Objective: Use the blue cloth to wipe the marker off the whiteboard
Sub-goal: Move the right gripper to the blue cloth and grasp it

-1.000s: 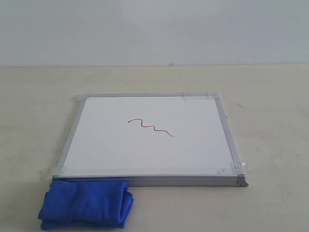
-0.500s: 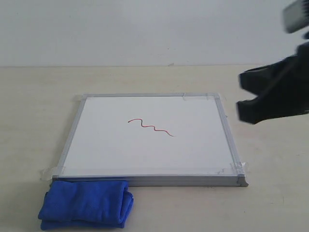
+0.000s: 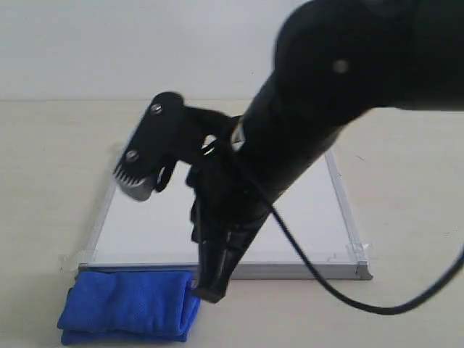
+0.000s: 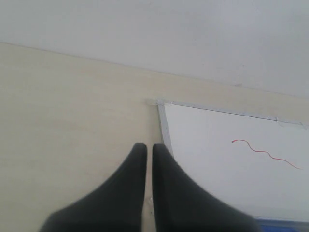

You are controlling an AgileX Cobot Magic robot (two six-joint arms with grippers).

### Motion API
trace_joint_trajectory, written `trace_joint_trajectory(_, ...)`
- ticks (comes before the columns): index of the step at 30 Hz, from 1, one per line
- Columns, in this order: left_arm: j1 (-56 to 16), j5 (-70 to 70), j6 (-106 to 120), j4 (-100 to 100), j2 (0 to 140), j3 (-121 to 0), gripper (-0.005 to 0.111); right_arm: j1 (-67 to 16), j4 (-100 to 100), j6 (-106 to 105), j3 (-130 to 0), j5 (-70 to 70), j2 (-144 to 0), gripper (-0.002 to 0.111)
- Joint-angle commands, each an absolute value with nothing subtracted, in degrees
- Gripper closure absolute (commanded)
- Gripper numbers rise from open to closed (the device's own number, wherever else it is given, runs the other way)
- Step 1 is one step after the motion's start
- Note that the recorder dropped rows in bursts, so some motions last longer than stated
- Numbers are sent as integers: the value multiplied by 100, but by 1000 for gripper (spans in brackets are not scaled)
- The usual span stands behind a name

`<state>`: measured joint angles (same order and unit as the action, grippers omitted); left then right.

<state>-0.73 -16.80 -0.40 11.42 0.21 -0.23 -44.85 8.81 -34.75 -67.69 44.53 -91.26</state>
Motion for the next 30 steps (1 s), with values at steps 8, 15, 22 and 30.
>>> trace_joint_trajectory(8,-58,-1678,-44,1120,0,0,102,-5205,1232,-4006,-8044,4780,-10665,90)
trace_joint_trajectory(15,-58,-1678,-44,1120,0,0,102,-5594,1277,-3803,-8157,3951,-11067,46)
trace_joint_trajectory(22,-58,-1678,-44,1120,0,0,102,-5722,1237,-3319,-8157,3497,-11384,46)
trace_joint_trajectory(30,-58,-1678,-44,1120,0,0,102,-5712,845,-2902,-8157,3484,-11627,46)
